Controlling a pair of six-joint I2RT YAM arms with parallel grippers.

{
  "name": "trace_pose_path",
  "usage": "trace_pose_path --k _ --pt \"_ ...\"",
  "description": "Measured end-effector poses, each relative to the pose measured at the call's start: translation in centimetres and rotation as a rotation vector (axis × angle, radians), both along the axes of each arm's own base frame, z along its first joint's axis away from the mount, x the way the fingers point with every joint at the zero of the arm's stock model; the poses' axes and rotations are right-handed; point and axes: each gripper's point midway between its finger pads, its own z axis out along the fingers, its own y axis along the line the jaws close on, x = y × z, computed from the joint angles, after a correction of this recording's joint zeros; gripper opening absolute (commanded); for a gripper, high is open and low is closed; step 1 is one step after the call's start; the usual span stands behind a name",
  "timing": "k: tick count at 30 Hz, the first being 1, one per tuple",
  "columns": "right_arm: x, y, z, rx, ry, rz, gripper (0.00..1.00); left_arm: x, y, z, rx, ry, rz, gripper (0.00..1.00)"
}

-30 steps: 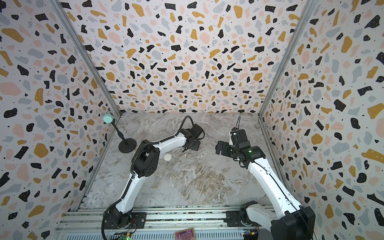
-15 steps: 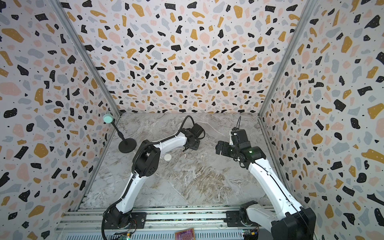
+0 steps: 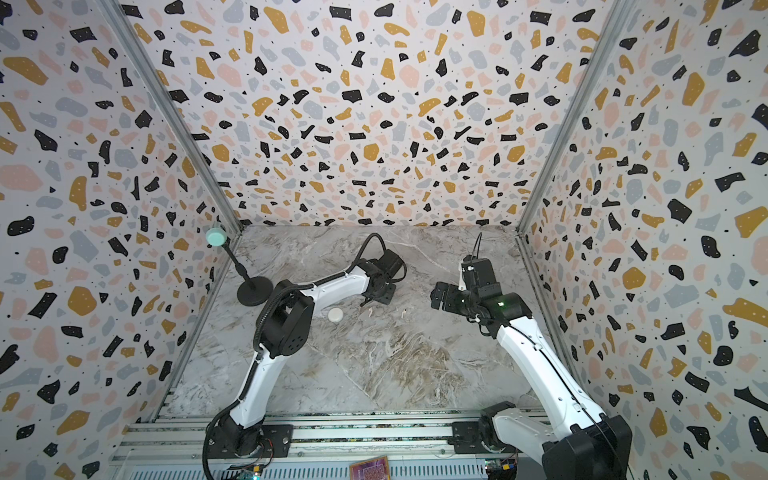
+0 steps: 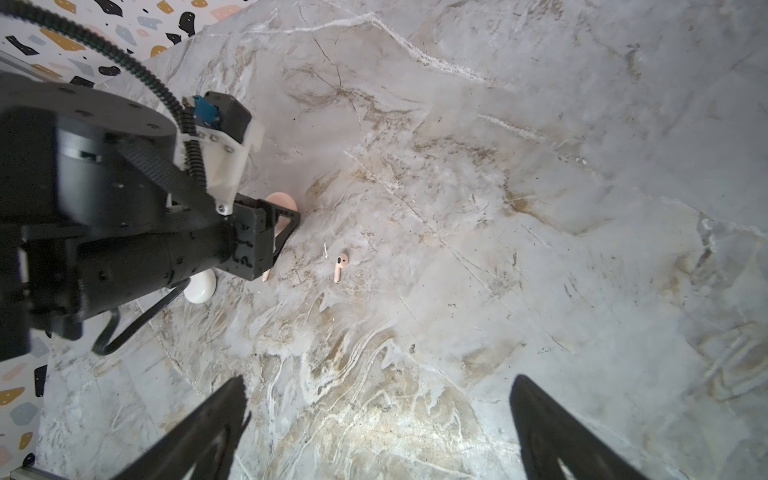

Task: Insert the wireless bluetooth earbuds into the charging case
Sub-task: 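Lift the pink case with the left gripper toward the approaching right gripper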

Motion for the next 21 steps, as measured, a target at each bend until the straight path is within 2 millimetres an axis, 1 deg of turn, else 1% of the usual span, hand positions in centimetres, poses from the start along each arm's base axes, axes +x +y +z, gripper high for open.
trace_pose_path --k 1,4,7,10,12,14,16,17,18,21 --pt "-0.1 0.1 -0.2 0.005 0.003 0.005 0.99 -0.4 0.2 0.5 -0.002 -0.004 -0.008 0.0" --pt "-0.6 0.4 -1.0 0.021 0.013 0.02 0.99 -1.8 0.4 3.3 -0.034 -0.053 -0.046 0.0" --pt "-1.0 0.9 -1.3 0.046 0.016 0.049 0.99 -3.7 0.1 6.5 -0.086 -0.127 -0.102 0.0" --pt "-1.2 1.6 -0.9 0.079 -0.005 0.086 0.99 -6.1 -0.2 9.3 -0.128 -0.219 -0.167 0.0" --pt "-1.3 2.1 -0.1 0.105 -0.031 0.117 0.99 -8.0 -0.2 10.7 -0.144 -0.287 -0.213 0.0" --pt "-1.5 2.8 0.9 0.137 -0.066 0.154 1.0 -10.2 0.5 11.7 -0.16 -0.354 -0.265 0.0" --pt "-1.8 3.4 2.0 0.169 -0.102 0.191 1.0 -12.6 1.0 12.1 -0.179 -0.403 -0.333 0.0" --pt "-2.0 3.7 2.6 0.189 -0.123 0.211 1.0 -13.9 1.6 12.3 -0.185 -0.439 -0.372 0.0" --pt "-2.2 4.0 3.1 0.207 -0.142 0.232 0.99 -14.9 2.1 12.4 -0.19 -0.464 -0.397 0.0" --pt "-2.9 5.1 4.0 0.26 -0.176 0.294 1.0 -16.4 3.4 12.9 -0.206 -0.53 -0.443 0.0"
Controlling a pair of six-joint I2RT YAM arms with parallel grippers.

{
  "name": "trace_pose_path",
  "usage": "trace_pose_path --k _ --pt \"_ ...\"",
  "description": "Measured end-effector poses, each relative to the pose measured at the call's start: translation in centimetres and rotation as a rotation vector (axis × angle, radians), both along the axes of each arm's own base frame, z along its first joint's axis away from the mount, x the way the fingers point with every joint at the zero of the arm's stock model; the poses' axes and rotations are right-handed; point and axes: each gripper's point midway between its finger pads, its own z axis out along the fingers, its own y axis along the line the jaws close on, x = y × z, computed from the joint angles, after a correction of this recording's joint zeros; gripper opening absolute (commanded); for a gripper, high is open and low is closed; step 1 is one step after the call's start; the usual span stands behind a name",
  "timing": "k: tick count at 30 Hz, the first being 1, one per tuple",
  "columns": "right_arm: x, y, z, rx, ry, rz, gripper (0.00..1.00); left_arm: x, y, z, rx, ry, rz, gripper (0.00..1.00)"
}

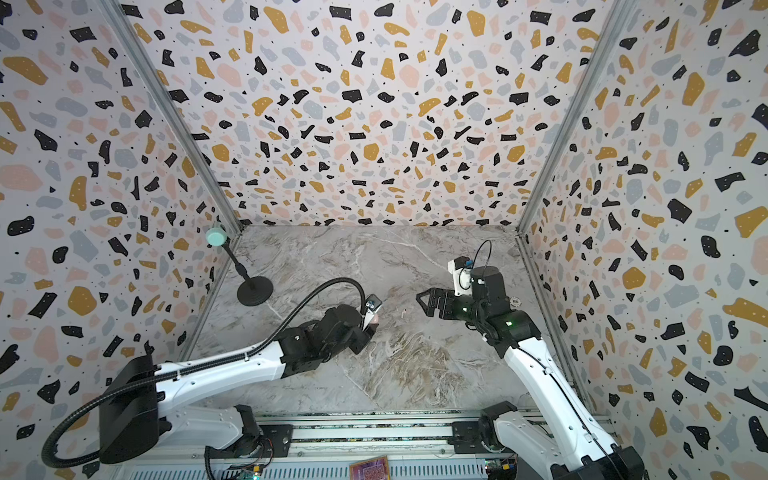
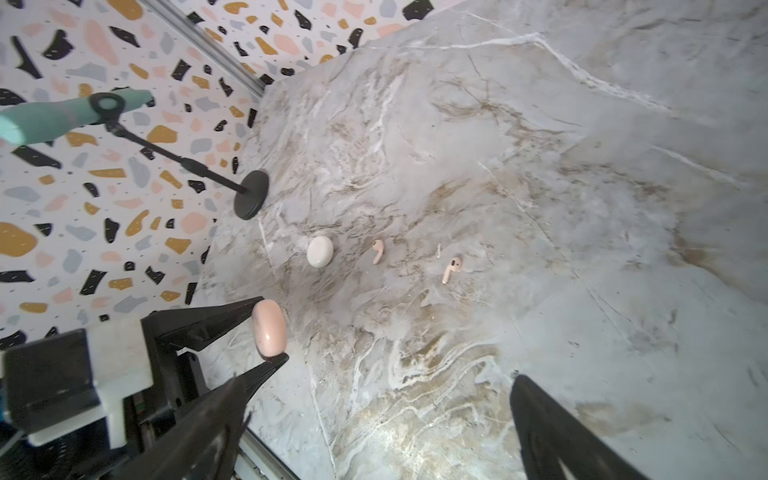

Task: Insert the wireless bluetooth earbuds into the charging case

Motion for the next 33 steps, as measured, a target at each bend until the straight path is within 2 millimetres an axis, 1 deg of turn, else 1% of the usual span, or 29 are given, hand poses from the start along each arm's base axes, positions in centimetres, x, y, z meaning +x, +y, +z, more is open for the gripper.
trace_pose_path --k 4,6,9,13,15,18,21,29,33 --pt "-1.3 2.2 0.8 0.054 -0.025 0.11 1.0 -0.9 2.2 0.6 -0.037 -0.086 -0.004 0.0" --pt "-2.3 3.7 1.0 0.064 -0.035 0.178 0.99 -1.3 3.2 0.8 -0.045 -0.122 0.001 0.0" --pt "-3.8 6.3 0.5 0.062 -0.025 0.286 0.97 -1.9 3.7 1.1 -0.059 -0.168 -0.016 0.0" --pt "-5.2 9.1 -1.5 0.025 0.018 0.388 0.91 -3.1 3.8 0.9 -0.08 -0.225 -0.078 0.0" --pt "-5.6 9.8 -2.3 0.011 0.036 0.416 0.89 -3.7 3.6 0.4 -0.075 -0.238 -0.122 0.0" --pt "-5.6 10.5 -3.0 0.003 0.046 0.435 0.85 -4.6 3.3 -0.5 -0.058 -0.249 -0.179 0.0" --pt "-5.7 11.2 -3.3 0.009 0.047 0.464 0.82 -5.3 2.8 -0.8 -0.055 -0.257 -0.229 0.0" --pt "-7.6 13.8 -5.6 -0.011 0.1 0.576 0.71 -6.0 1.8 -0.3 -0.069 -0.285 -0.286 0.0" --pt "-8.2 14.7 -6.1 -0.015 0.109 0.608 0.65 -6.1 1.6 -0.4 -0.067 -0.286 -0.289 0.0"
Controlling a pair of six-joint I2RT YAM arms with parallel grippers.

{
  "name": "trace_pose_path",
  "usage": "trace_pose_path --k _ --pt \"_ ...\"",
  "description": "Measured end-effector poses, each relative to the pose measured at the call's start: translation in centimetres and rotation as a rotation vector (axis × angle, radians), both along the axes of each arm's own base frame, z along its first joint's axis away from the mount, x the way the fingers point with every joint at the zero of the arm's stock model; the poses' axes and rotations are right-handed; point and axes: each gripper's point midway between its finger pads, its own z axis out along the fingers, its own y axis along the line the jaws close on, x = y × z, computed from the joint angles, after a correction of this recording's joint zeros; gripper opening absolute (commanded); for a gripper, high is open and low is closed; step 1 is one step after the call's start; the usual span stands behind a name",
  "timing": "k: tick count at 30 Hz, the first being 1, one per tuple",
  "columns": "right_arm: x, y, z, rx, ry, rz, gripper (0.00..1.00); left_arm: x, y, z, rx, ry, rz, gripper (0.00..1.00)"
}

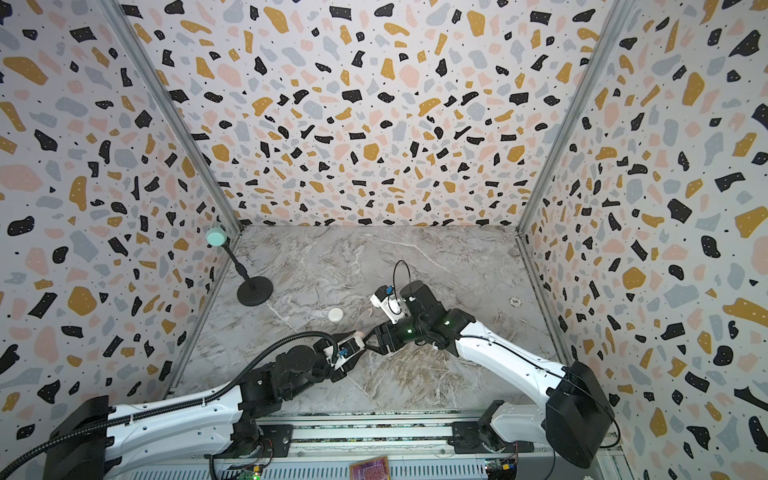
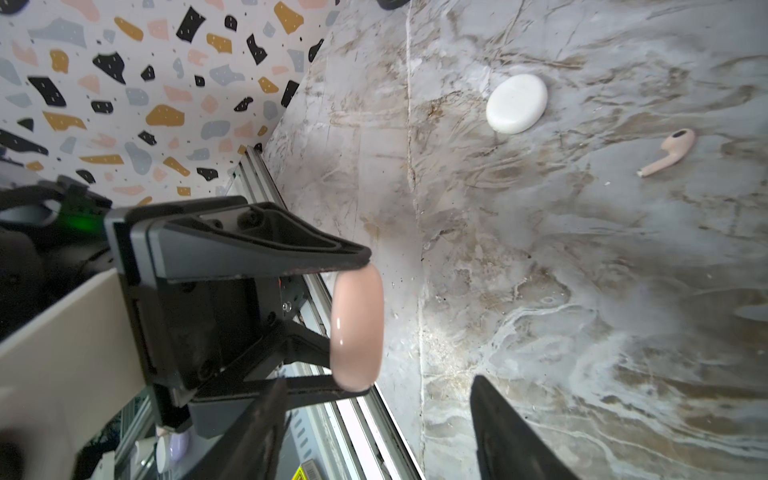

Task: Insert the wireless bluetooth earbuds into the charging case

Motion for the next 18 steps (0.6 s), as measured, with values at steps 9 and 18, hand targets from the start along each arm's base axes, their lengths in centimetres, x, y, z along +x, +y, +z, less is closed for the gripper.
trace_pose_path --k 9,18 --pt "-0.1 0.9 0.5 0.038 -0.006 0.026 0.51 -0.1 -0.2 -0.5 0.019 0.001 -0.01 0.0" --pt "-0.2 1.6 -1.0 0.019 0.03 0.043 0.47 -0.2 -0.3 -0.7 0.029 0.0 -0.017 0.0"
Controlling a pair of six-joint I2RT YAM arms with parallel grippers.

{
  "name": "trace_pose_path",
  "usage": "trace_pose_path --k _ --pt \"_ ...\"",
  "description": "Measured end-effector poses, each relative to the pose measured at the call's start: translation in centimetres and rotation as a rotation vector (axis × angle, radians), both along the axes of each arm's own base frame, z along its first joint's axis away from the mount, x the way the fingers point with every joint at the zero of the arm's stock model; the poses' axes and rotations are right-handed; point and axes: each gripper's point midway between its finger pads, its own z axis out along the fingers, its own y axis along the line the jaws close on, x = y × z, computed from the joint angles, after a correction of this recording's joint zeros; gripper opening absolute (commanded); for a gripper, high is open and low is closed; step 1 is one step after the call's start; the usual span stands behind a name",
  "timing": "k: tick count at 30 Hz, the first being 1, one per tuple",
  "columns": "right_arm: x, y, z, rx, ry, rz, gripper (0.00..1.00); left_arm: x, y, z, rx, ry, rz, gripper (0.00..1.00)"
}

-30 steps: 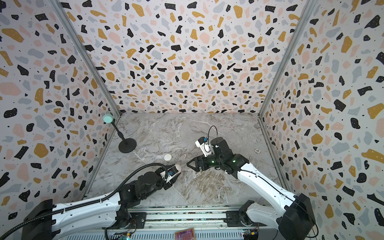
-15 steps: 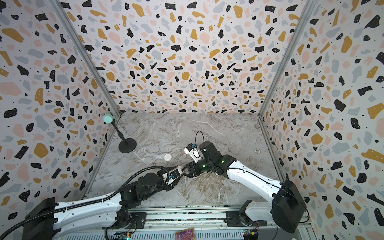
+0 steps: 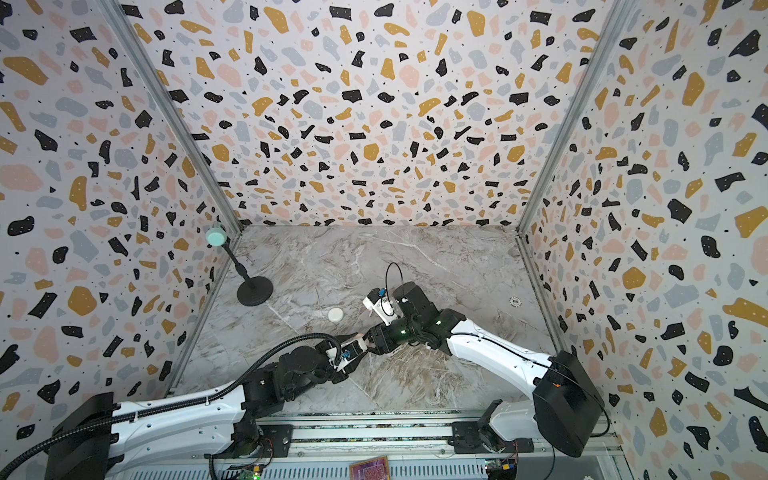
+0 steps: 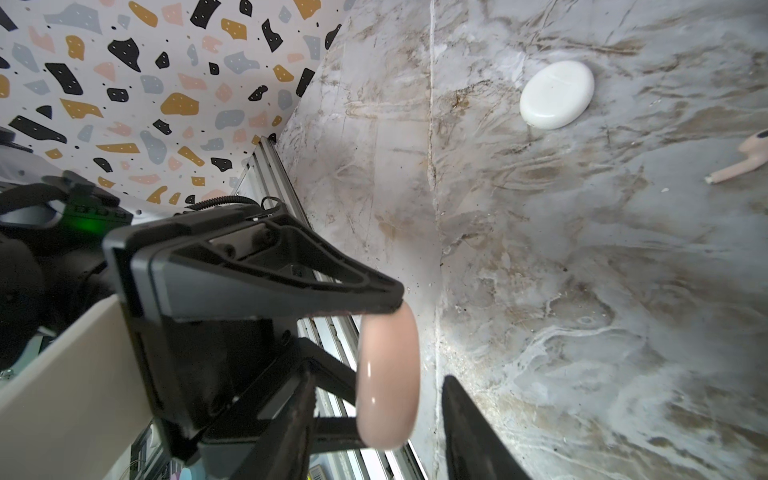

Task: Insert the wireless bluetooth earbuds into the charging case

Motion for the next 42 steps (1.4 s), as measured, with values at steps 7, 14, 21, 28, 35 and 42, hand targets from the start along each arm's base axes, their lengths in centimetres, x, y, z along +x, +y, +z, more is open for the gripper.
trace_pose_path --k 7,14,21,28,35,42 --pt "-0.13 0.39 -0.25 0.009 0.022 0.012 0.37 -0.01 -0.02 -0.05 0.002 0.0 0.0 0.0" --pt "-0.26 0.66 -0.11 0.019 0.021 0.021 0.33 0.06 0.02 -0.01 0.001 -0.002 0.004 0.0" --pt "-0.23 0.68 -0.19 0.018 0.022 0.021 0.29 0.22 0.11 0.13 -0.002 -0.008 0.015 0.0" --pt "-0.18 0.7 -0.2 0.019 0.021 0.019 0.21 0.34 0.16 0.24 -0.003 -0.016 0.026 0.0" --pt "-0.02 0.67 -0.25 0.015 0.016 0.012 0.0 0.49 0.14 0.14 0.002 -0.02 0.033 0.46" --pt "-0.06 0.55 0.06 0.021 0.013 0.013 0.0 0.32 0.08 0.45 -0.013 -0.016 0.026 0.82"
